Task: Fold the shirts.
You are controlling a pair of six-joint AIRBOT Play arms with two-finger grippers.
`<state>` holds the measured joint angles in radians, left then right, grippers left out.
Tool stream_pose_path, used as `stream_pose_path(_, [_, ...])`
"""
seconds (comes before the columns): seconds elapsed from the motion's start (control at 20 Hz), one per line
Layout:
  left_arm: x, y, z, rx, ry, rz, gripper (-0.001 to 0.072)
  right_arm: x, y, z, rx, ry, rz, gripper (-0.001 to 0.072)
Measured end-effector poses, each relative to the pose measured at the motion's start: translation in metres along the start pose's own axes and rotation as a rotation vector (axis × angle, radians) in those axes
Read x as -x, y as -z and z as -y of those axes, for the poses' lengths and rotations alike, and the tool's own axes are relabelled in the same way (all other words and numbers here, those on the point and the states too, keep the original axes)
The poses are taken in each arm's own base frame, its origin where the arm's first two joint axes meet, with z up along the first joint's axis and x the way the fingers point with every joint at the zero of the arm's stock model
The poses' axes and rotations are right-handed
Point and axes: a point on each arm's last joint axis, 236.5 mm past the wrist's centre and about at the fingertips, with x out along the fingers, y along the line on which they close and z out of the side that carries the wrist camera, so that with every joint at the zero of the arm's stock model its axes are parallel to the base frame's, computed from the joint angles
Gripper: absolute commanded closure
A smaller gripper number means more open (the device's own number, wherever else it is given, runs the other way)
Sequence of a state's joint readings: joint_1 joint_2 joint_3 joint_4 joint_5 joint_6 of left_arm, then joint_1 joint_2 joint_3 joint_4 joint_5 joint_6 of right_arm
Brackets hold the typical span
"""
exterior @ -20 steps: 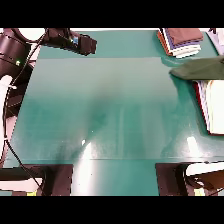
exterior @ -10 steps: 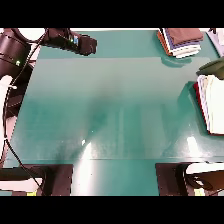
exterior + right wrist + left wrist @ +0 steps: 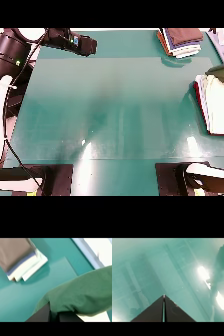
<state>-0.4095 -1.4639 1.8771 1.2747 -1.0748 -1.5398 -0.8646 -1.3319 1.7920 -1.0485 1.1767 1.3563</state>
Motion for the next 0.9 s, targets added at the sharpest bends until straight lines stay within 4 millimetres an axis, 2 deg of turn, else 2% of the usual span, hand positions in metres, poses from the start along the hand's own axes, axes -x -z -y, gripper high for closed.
stream_pose_path(0.15, [0.000,0.000,0.000,-0.002,0.000,0.000,0.0685,0.008,0.051,0.031,-0.012,0.073,-0.125,0.0691])
stream_pose_path(0.2, [0.000,0.000,0.000,-0.003,0.000,-0.002,0.0686,0.011,0.071,0.044,-0.015,0.108,-0.175,0.0648])
stream_pose_path(0.3, [0.000,0.000,0.000,-0.004,0.000,-0.002,0.0685,0.019,0.111,0.070,-0.022,0.189,-0.269,0.0268])
stream_pose_path(0.35, [0.000,0.001,0.000,-0.003,0.000,-0.003,0.0686,0.024,0.130,0.082,-0.030,0.228,-0.316,0.0159])
stream_pose_path(0.4, [0.000,0.001,0.000,-0.004,0.000,-0.003,0.0686,0.029,0.145,0.093,-0.038,0.261,-0.347,0.0126])
stream_pose_path(0.5, [0.000,0.001,0.000,-0.004,0.000,-0.003,0.0686,0.041,0.168,0.113,-0.057,0.321,-0.394,0.0126])
stream_pose_path(0.6, [0.000,0.001,0.000,-0.004,0.000,-0.003,0.0685,0.056,0.170,0.125,-0.065,0.370,-0.390,0.0126])
stream_pose_path(0.75, [0.000,0.001,0.000,-0.003,0.000,-0.005,0.0685,0.078,0.143,0.125,-0.042,0.409,-0.311,0.0127])
stream_pose_path(0.8, [0.000,0.001,0.000,-0.003,0.001,-0.005,0.0685,0.082,0.131,0.120,-0.034,0.402,-0.272,0.0126])
stream_pose_path(0.9, [0.000,0.001,0.001,-0.002,0.004,-0.003,0.0685,0.081,0.107,0.090,-0.018,0.323,-0.192,0.0127])
